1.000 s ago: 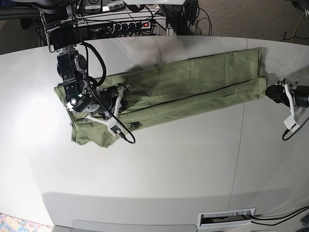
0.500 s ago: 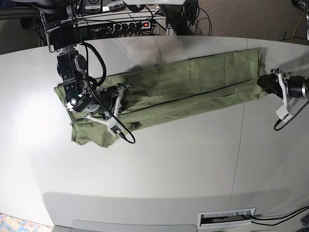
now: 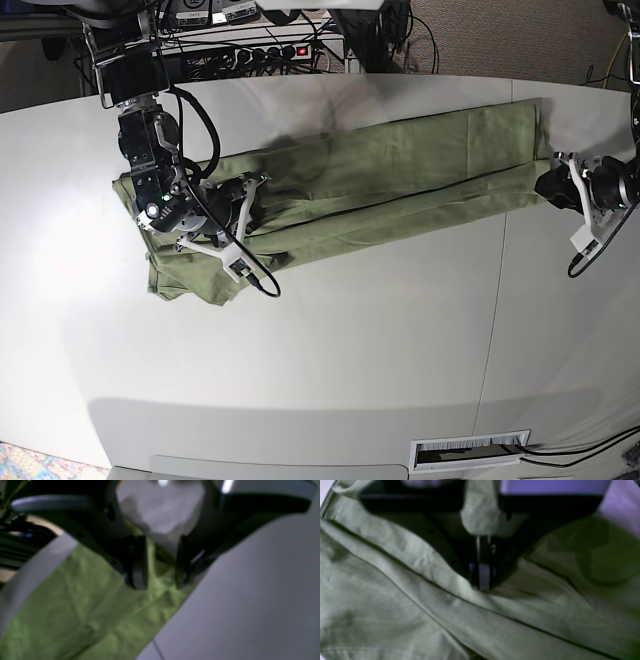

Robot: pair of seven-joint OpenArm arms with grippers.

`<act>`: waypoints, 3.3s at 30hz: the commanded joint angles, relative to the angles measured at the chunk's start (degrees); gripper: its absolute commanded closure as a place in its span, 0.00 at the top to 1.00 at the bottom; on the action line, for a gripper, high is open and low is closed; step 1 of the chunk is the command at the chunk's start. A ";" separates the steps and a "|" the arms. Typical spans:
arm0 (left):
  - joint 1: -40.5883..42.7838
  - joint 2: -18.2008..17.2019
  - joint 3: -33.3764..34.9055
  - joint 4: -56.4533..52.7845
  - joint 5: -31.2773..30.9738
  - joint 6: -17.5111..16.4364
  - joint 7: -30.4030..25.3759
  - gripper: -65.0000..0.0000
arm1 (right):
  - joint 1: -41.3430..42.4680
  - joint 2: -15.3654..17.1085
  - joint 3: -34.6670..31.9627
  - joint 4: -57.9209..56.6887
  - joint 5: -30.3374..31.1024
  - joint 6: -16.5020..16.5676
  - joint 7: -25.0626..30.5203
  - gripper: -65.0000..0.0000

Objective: Fold the T-shirt properly
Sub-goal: 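Drag the shirt end with the left gripper toward the right gripper, then release and regrasp the shirt end with the left gripper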

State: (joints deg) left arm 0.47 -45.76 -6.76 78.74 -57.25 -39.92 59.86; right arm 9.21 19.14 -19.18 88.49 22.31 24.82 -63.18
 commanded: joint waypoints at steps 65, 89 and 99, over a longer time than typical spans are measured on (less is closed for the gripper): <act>10.16 -1.11 -0.52 13.38 24.96 5.73 -2.58 0.07 | 0.33 0.39 0.00 -0.09 -2.67 -0.37 -1.99 0.02; 10.32 -0.79 -0.50 23.65 23.96 7.45 -12.50 0.07 | 0.33 0.39 0.00 -0.09 -2.67 -0.37 -1.92 0.02; 10.16 -0.94 -0.50 23.65 30.67 9.94 -23.43 0.07 | 0.33 0.39 0.00 -0.09 -2.67 -0.37 -1.81 0.02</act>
State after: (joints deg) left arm 11.40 -45.45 -6.76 101.65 -26.15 -30.24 37.67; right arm 9.21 19.00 -19.20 88.51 21.23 24.84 -62.87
